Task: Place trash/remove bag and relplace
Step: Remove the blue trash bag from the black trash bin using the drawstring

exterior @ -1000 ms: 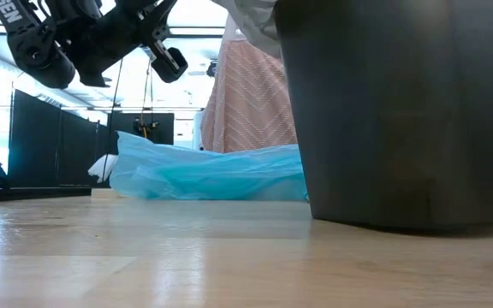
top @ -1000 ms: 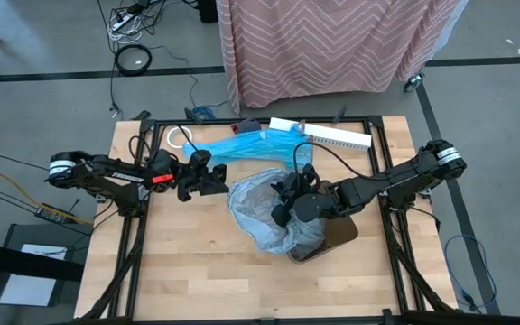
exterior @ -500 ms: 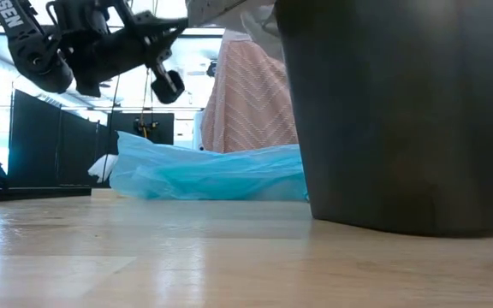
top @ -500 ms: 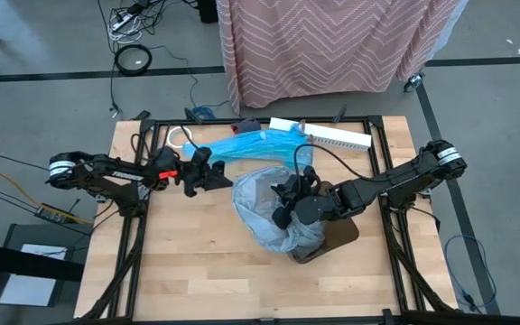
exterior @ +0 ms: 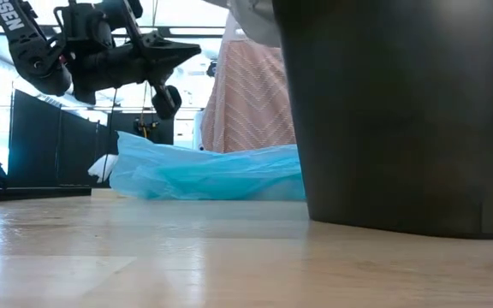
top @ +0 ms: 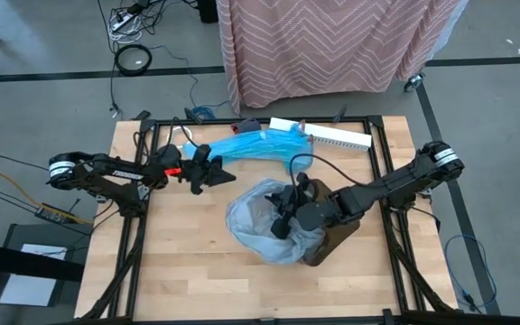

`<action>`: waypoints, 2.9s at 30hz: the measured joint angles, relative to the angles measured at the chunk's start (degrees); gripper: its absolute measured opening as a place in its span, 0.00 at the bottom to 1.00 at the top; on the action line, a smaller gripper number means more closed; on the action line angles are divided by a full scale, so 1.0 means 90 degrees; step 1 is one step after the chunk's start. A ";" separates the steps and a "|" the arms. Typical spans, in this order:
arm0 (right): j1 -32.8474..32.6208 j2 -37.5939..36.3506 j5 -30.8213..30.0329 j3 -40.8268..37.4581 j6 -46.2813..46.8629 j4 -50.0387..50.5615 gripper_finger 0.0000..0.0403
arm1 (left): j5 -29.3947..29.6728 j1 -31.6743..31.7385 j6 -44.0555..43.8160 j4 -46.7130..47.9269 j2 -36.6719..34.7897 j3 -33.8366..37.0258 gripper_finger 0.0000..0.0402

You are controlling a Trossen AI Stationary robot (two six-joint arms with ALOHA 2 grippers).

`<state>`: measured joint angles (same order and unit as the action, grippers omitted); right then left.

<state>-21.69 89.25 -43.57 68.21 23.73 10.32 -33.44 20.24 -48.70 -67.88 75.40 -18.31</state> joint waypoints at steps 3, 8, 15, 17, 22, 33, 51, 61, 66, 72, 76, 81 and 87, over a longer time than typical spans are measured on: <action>-0.0044 0.0000 -0.0008 -0.0003 -0.0041 -0.0038 0.00 | -0.0363 -0.0020 -0.0182 -0.0186 0.0000 0.0094 0.03; -0.0044 -0.0007 -0.0064 0.0011 0.0070 0.0060 0.00 | -0.0829 -0.0110 -0.0313 -0.0412 0.0000 0.0484 0.06; 0.0033 -0.0015 -0.0142 0.0017 -0.0029 0.0105 0.00 | -0.1011 -0.0696 -0.0954 -0.1919 -0.0001 0.1098 0.06; 0.0085 -0.0015 -0.0155 0.0017 0.0017 0.0110 0.00 | -0.0735 -0.0825 -0.0925 -0.2422 -0.0005 0.1149 0.06; 0.0171 -0.0019 -0.0108 0.0017 0.0129 0.0112 0.00 | -0.0343 -0.1078 -0.0114 -0.2398 -0.0001 0.1049 0.12; 0.0196 -0.0029 -0.0007 0.0021 0.0233 0.0123 0.00 | -0.0053 -0.1254 0.0012 -0.2185 0.0310 0.0724 0.34; 0.0200 -0.0036 0.0029 0.0029 0.0248 0.0166 0.00 | 0.0037 -0.1551 -0.0159 -0.2296 0.1158 0.0255 0.36; 0.0201 -0.0039 0.0032 0.0034 0.0257 0.0193 0.00 | -0.0033 -0.2085 0.0090 -0.2281 0.1171 0.0120 0.21; 0.0198 -0.0039 0.0028 0.0034 0.0257 0.0196 0.00 | 0.0068 -0.2131 0.0054 -0.2152 0.1171 0.0070 0.03; 0.0161 -0.0027 0.0051 0.0021 0.0150 -0.0188 0.00 | 0.0222 -0.1957 -0.0322 -0.2098 0.1168 0.0073 0.01; 0.0050 -0.0027 0.0047 0.0021 -0.0214 -0.0731 0.00 | 0.0594 -0.1857 -0.0740 -0.2385 0.1168 0.0066 0.01; -0.0141 -0.0027 0.0037 0.0021 -0.0839 -0.1412 0.00 | 0.0659 -0.1832 -0.1053 -0.2447 0.1166 -0.0188 0.00; -0.0398 -0.0032 0.0032 0.0021 -0.1657 -0.2161 0.00 | 0.0664 -0.1831 -0.1324 -0.2451 0.1158 -0.0658 0.00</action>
<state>-25.26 88.97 -43.29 68.40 8.82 -9.13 -27.46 3.76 -60.62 -89.95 85.82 -24.23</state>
